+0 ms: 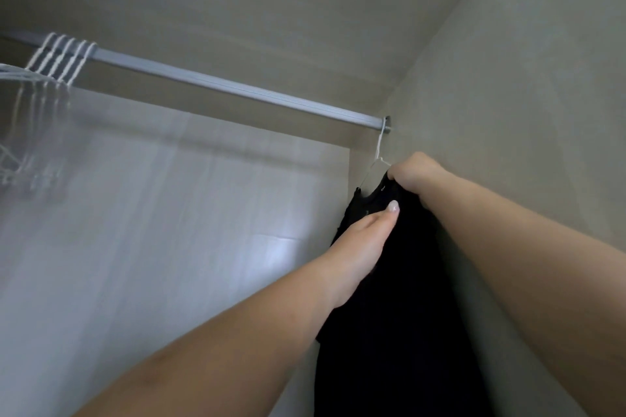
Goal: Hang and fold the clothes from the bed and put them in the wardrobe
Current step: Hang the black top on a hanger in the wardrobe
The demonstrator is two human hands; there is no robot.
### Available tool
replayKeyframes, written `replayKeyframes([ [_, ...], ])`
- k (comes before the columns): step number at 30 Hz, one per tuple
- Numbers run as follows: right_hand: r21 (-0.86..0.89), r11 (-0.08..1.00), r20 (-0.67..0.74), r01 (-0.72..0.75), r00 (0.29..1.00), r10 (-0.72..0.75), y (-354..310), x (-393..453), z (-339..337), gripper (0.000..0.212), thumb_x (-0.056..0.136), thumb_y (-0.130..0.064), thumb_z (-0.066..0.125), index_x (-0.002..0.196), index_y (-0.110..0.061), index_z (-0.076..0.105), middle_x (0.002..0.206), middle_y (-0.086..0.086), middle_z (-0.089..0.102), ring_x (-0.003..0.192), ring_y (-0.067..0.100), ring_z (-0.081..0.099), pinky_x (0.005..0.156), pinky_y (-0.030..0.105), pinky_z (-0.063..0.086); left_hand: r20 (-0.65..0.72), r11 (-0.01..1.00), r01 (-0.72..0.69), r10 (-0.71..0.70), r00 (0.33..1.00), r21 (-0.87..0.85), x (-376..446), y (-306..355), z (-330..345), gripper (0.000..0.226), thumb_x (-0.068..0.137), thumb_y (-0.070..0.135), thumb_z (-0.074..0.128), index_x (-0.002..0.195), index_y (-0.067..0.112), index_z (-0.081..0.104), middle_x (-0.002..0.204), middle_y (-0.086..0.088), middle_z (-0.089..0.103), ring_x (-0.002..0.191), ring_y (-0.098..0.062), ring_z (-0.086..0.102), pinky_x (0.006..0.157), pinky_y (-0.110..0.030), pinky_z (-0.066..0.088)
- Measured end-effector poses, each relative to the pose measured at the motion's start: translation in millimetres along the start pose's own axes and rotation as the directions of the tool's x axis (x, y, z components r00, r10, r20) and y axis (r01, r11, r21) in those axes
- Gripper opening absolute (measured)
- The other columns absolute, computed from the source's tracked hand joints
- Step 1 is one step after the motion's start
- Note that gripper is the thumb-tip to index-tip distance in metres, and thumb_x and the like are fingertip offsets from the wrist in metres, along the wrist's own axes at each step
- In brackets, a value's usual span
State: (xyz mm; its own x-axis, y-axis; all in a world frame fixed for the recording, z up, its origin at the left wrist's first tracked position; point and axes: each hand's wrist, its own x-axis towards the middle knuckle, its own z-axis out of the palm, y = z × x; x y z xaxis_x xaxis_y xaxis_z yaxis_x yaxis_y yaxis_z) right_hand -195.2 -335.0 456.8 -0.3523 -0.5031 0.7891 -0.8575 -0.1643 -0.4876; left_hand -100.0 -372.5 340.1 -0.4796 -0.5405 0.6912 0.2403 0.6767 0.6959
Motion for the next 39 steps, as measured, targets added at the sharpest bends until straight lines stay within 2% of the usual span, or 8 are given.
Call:
replayKeyframes([
  [3,-0.079,0.996,-0.019,0.032,0.999,-0.034,1,4,-4,0.020,0.093,-0.015,0.049,0.100,-0.002,0.061,0.097,0.015,0.055,0.088,0.026,0.052,0.075,0.029,0.039,-0.020,1.000,0.009,-0.009,1.000,-0.009,-2,-3,-1,0.089,0.053,0.085,0.051,0.130,0.041,0.053,0.139,0.016,0.051,0.131,-0.010,0.045,0.113,-0.041,0.032],
  [6,-0.185,0.976,-0.115,0.118,0.983,-0.141,-1,1,-6,0.031,0.090,-0.019,0.053,0.115,-0.003,0.060,0.110,0.016,0.062,0.102,0.032,0.059,0.083,0.032,0.045,-0.036,1.000,0.006,-0.006,0.999,-0.005,-11,5,-4,0.071,0.076,0.073,0.049,0.133,0.032,0.052,0.138,0.014,0.051,0.130,-0.010,0.045,0.112,-0.037,0.033],
  [10,-0.694,0.649,-0.149,0.313,0.819,-0.554,-8,-25,-3,0.036,0.089,-0.021,0.050,0.124,-0.011,0.049,0.121,0.014,0.052,0.111,0.034,0.051,0.083,0.036,0.040,-0.149,0.998,-0.062,0.066,0.987,0.027,-25,13,-21,0.032,0.103,0.031,0.038,0.124,0.018,0.058,0.118,0.005,0.059,0.116,-0.009,0.052,0.094,-0.024,0.042],
  [12,-0.746,0.531,-0.063,0.403,0.750,-0.658,-15,-39,6,0.035,0.089,-0.021,0.049,0.123,-0.013,0.050,0.120,0.012,0.052,0.111,0.032,0.050,0.081,0.036,0.037,-0.245,0.997,-0.066,0.073,0.967,0.035,-34,16,-38,0.023,0.101,0.027,0.044,0.112,0.018,0.062,0.110,0.005,0.063,0.108,-0.008,0.058,0.085,-0.019,0.044],
  [21,-0.105,0.789,0.030,0.605,0.795,-0.605,-55,-92,80,0.032,0.090,-0.024,0.057,0.121,-0.023,0.055,0.120,-0.001,0.059,0.111,0.020,0.055,0.092,0.035,0.046,-0.562,0.997,0.036,0.012,0.827,0.074,-117,6,-118,0.017,0.098,0.030,0.050,0.093,0.024,0.066,0.097,0.005,0.068,0.097,-0.006,0.066,0.088,-0.028,0.050],
  [27,0.665,0.650,0.094,0.368,0.822,-0.562,-96,-164,138,0.015,0.089,-0.021,0.062,0.103,-0.027,0.060,0.099,-0.007,0.062,0.092,0.011,0.062,0.070,0.021,0.045,-0.721,0.977,0.148,0.008,0.692,0.154,-218,11,-154,0.015,0.095,0.031,0.055,0.091,0.022,0.067,0.085,0.009,0.068,0.091,-0.008,0.068,0.088,-0.032,0.050],
  [33,0.931,0.356,0.227,0.082,0.633,-0.740,-117,-265,169,0.015,0.087,-0.014,0.065,0.096,-0.026,0.063,0.103,-0.005,0.066,0.089,0.001,0.064,0.080,0.011,0.047,-0.902,0.966,0.228,0.009,0.432,0.118,-337,28,-165,0.017,0.094,0.032,0.056,0.090,0.020,0.067,0.081,0.006,0.069,0.085,-0.010,0.068,0.082,-0.030,0.047],
  [39,0.958,0.204,0.267,-0.203,0.364,-0.892,-156,-374,186,0.018,0.086,-0.016,0.066,0.092,-0.033,0.063,0.103,-0.010,0.067,0.095,0.001,0.064,0.082,0.023,0.051,-0.979,0.914,0.366,0.125,0.159,0.176,-455,70,-135,0.016,0.095,0.028,0.055,0.089,0.018,0.066,0.073,0.008,0.066,0.076,-0.009,0.064,0.073,-0.024,0.044],
])
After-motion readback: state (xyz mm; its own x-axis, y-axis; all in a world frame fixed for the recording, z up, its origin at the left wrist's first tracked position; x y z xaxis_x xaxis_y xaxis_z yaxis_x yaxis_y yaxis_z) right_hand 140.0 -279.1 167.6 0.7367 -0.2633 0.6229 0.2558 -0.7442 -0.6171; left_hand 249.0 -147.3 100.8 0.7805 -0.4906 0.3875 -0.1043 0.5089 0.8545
